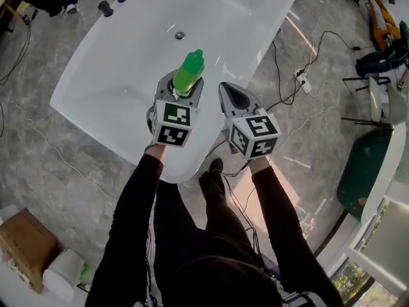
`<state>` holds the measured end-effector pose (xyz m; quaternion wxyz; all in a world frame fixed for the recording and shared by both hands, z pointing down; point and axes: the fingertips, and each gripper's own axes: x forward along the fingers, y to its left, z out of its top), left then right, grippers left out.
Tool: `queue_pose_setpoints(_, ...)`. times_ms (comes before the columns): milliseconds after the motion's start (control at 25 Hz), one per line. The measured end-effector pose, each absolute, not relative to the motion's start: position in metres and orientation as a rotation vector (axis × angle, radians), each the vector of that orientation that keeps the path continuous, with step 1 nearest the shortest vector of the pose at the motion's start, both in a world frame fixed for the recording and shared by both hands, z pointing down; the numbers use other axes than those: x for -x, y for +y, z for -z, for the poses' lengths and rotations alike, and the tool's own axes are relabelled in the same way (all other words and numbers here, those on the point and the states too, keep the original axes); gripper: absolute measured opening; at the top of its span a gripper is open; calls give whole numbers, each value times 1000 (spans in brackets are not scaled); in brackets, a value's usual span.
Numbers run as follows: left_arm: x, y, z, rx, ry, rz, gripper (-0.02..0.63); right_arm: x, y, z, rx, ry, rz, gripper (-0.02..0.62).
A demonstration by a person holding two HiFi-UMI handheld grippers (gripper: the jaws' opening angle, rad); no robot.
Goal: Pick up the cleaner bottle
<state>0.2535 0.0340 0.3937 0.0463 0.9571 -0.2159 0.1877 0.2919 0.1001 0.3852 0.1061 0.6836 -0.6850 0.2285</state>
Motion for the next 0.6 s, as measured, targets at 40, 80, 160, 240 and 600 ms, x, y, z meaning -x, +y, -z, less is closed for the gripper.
queue_pose_setpoints(40, -252, 34, -394, -2919, -662, -578, 198, -291, 100, -385, -2012, -2019, -671, 2)
queue_pose_setpoints(80, -251, 33, -394, -2919, -664, -578, 198, -290, 100, -384, -2011, -2020, -670, 2)
queue_pose_setpoints(160, -250, 34, -391, -2927, -669, -560, 198, -288, 101, -383, -2009, -2024, -667, 2)
queue_pose_setpoints(240, -249, 34, -388, -2933, -674, -545, 198, -286, 102, -382, -2007, -2027, -665, 2)
queue_pose_setpoints(600, -240, 46, -384, -2928, -685, -559, 198, -279, 112, -376, -2000, -2033, -650, 1)
